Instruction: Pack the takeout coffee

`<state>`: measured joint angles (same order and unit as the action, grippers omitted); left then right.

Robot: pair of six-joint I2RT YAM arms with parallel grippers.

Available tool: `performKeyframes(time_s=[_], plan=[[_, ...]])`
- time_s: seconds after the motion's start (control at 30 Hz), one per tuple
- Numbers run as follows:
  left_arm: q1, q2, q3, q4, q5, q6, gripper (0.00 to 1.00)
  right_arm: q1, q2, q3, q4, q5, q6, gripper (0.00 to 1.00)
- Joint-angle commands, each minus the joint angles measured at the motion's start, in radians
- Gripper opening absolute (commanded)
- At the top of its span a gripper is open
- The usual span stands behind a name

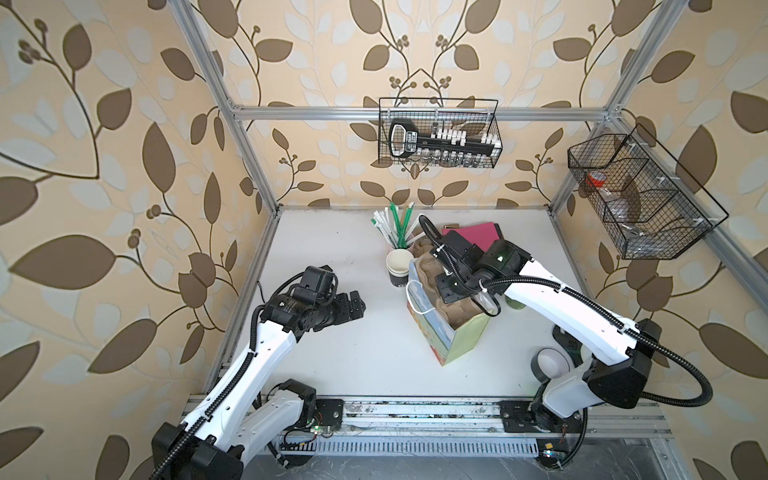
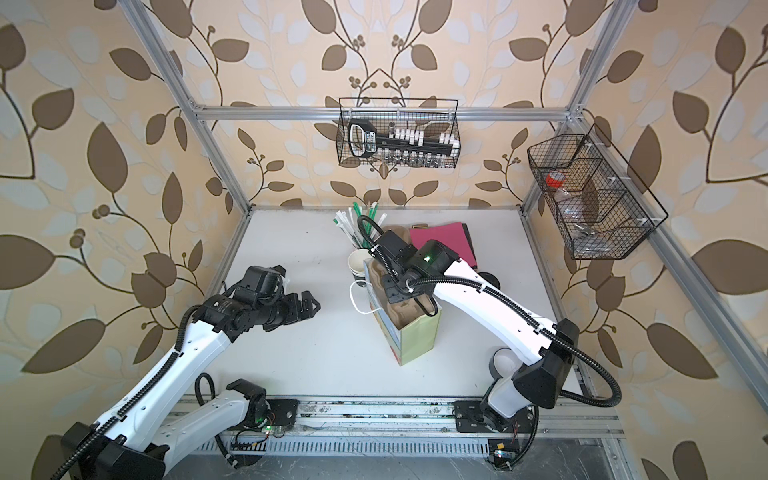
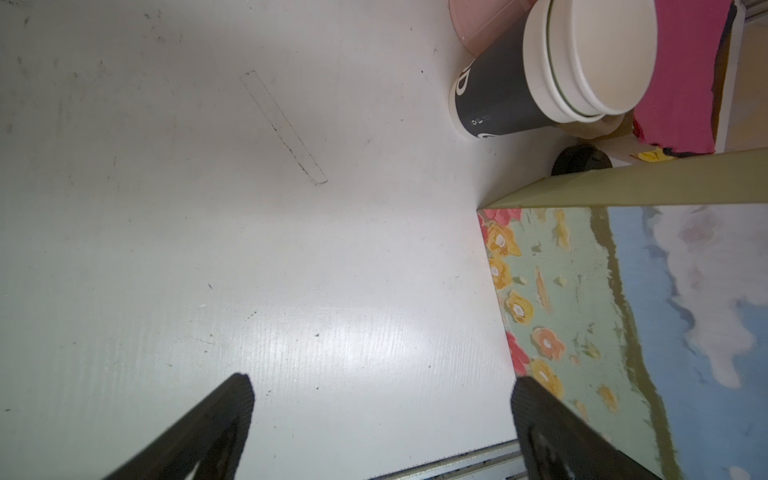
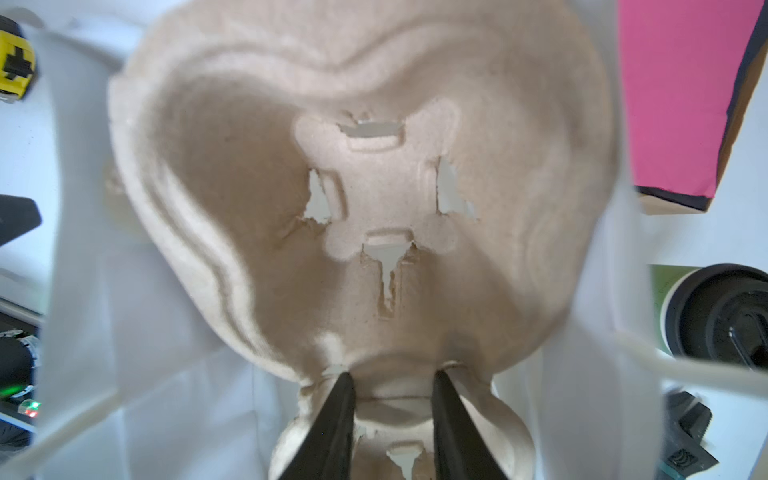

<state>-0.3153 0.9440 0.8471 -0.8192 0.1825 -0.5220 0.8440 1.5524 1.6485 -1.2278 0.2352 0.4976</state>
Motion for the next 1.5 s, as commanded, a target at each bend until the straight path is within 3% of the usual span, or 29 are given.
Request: performKeyframes(time_s=[0.0, 0.3, 0.63, 1.47], plan=[[-0.007, -0.011, 0.012, -0.012, 0.001, 0.018, 0.99, -0.002, 0.000, -0.040, -0.004, -0.002, -0.020, 0.31], [-0.007, -0.007, 0.012, -0.014, 0.002, 0.019, 0.99, -0.014, 0.046, -0.074, 0.014, -0.009, -0.023, 0.30], [-0.006, 0.001, 0.015, -0.013, 0.009, 0.017, 0.99, 0.013, -0.016, -0.045, -0.025, 0.004, 0.000, 0.30], [-0.005, -0.005, 0.014, -0.014, 0.002, 0.018, 0.99, -0.001, 0.054, -0.204, 0.031, -0.060, -0.050, 0.30]])
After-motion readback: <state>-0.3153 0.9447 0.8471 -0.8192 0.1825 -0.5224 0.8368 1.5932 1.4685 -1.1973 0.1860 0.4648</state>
